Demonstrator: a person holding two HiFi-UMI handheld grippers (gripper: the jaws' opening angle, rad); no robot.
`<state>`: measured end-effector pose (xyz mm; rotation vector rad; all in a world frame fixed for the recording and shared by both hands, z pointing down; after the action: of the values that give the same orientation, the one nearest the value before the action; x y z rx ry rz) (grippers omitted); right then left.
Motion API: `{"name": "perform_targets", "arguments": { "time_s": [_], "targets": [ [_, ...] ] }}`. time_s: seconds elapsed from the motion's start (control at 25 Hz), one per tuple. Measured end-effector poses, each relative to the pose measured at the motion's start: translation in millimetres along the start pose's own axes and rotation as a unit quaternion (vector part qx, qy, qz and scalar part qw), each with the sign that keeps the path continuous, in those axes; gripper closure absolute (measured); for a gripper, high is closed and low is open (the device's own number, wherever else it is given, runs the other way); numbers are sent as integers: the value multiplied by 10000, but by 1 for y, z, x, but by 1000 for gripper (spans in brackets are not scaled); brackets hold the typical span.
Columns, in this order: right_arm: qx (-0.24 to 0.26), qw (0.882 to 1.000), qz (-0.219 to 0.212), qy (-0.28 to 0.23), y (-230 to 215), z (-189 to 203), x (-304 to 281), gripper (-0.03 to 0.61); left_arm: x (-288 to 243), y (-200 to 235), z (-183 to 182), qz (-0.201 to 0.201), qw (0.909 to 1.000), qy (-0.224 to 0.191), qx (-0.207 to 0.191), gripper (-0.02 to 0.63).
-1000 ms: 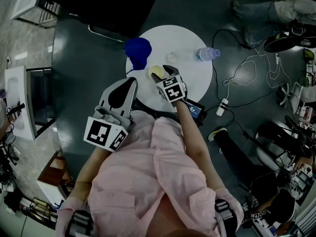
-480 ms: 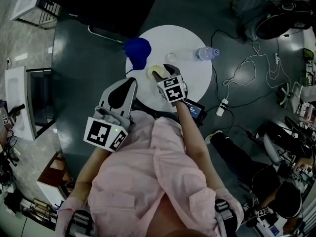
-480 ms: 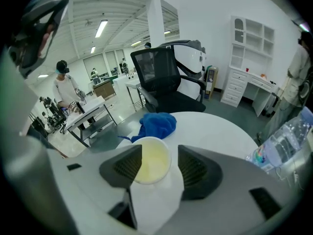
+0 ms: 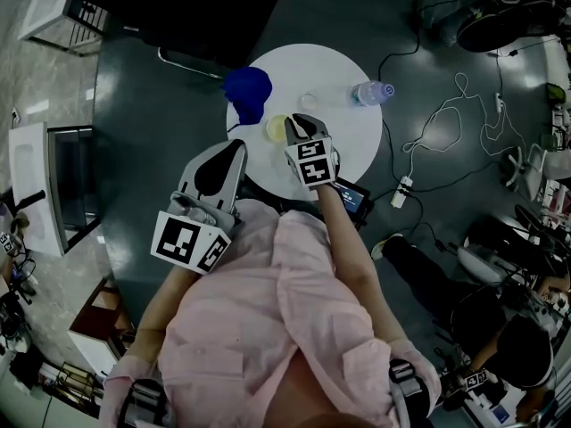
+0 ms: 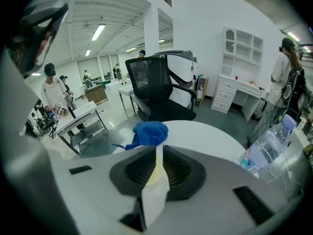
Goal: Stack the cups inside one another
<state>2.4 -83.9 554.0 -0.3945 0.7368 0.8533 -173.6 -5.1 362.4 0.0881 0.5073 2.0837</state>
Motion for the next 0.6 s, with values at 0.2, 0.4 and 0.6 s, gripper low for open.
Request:
{"name": "perform_targets", "arguments": {
  "time_s": [0.2, 0.4, 0.6],
  "targets": [
    [-48, 9997, 101, -232, 1, -7, 9, 535, 5, -2, 0, 1, 10000, -49, -14, 595],
    [-214, 9984, 104, -507, 5, -13, 21, 545, 13, -8, 0, -21, 9999, -108, -33, 595],
    [-227, 9961, 16, -851, 9, -20, 35, 546, 16, -15, 3, 0, 9999, -160, -43, 595]
  ]
}}
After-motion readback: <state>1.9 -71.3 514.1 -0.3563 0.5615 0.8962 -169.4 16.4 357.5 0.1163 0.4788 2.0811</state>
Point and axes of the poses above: the fingertips, and each gripper's own axes: x backward along the fingers, y to its left, z out of its underside, the point moved 7 cm from there along x, backward along the fingers, and after that the axes turned 1 degree about -y, right-handed, at the moved point
